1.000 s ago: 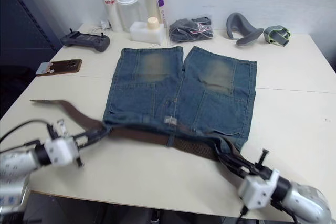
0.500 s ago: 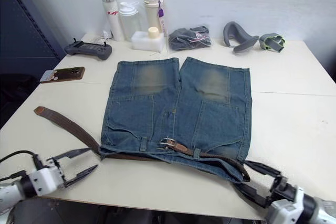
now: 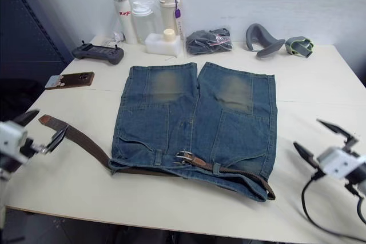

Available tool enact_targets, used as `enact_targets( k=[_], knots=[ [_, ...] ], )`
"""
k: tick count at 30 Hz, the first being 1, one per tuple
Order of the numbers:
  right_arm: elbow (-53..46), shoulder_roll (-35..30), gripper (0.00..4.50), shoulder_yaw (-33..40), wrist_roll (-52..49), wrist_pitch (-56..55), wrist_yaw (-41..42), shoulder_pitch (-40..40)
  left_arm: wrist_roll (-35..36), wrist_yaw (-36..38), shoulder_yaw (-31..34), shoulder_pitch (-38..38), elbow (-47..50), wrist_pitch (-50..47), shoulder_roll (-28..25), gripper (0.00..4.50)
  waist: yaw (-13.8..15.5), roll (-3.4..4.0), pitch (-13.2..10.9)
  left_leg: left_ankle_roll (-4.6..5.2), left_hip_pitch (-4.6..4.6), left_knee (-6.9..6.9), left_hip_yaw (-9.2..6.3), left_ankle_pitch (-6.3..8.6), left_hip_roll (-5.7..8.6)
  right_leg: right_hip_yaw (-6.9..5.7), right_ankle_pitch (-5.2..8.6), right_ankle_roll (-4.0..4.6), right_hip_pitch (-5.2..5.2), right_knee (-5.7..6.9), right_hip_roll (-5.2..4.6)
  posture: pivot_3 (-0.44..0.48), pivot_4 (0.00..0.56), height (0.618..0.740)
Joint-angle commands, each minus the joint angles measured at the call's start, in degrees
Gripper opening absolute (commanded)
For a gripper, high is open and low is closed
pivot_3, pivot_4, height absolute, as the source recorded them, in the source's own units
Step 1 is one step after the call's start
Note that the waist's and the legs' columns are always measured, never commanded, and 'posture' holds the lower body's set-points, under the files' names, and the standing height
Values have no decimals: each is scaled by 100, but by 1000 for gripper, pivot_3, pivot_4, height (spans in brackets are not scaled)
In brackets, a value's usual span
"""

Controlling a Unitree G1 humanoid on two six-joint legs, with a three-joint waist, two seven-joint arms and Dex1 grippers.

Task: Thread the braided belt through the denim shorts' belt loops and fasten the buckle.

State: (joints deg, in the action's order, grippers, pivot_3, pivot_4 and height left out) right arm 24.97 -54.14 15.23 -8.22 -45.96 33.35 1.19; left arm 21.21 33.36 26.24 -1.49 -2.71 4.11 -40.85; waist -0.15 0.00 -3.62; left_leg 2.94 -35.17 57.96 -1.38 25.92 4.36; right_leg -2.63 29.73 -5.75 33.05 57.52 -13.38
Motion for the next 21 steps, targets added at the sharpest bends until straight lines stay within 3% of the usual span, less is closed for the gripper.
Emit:
enact_targets(
  k=[1, 4, 8, 13, 14, 19, 21],
  knots=[
    [-1397, 160, 4500, -581, -832, 1777, 556, -450, 783, 210, -834, -638, 1093, -1438, 72, 4474, -4, 7, -3, -50, -2, -13, -15, -27, -2, -2, 1, -3, -18, -3, 6, 0, 150, 631],
    [-2754, 93, 4500, -1122, -1584, 3436, 1115, -561, 1496, 476, -1227, -1203, 1656, -2415, 72, 4474, -13, 4, -9, -103, -4, -53, -77, -55, -10, -3, 7, -17, -37, -35, 45, 0, 150, 631],
    [-4074, -65, 2813, -1190, -2722, 5181, 1556, -527, 2000, 1130, -1458, -1385, 1922, -3236, -204, 2867, -15, 26, -38, -140, -5, -103, -149, -65, -14, 8, 7, -16, -50, -97, 98, 0, 150, 631],
    [-4941, -445, 300, -826, -4151, 6820, 2135, -211, 2130, 2707, -1825, -772, 1956, -3702, -1044, 537, -12, 55, -78, -139, -6, -115, -147, -65, -13, -1, 12, -7, -71, -161, 97, 0, 150, 631],
    [-5043, -557, 0, -733, -4384, 7118, 2294, -15, 2076, 2996, -1933, -547, 1972, -3744, -1224, 165, -10, 61, -88, -138, -7, -113, -147, -65, -12, -2, 13, -5, -77, -168, 96, 0, 150, 631],
    [-5350, -1015, 0, -709, -4348, 7890, 2876, 985, 1337, 3727, -2541, 551, 2086, -3439, -1837, 26, 22, 55, -114, -104, 3, -100, -141, -65, -3, -7, 55, 81, -127, -213, 86, 0, 150, 631],
    [-5328, -1100, 0, -966, -3695, 7720, 2914, 1381, 1094, 3762, -2719, 950, 2138, -3294, -1898, 26, 19, 51, -116, -85, 11, -99, -137, -59, -2, -6, 55, 82, -138, -216, 82, 0, 150, 631]
  ],
)
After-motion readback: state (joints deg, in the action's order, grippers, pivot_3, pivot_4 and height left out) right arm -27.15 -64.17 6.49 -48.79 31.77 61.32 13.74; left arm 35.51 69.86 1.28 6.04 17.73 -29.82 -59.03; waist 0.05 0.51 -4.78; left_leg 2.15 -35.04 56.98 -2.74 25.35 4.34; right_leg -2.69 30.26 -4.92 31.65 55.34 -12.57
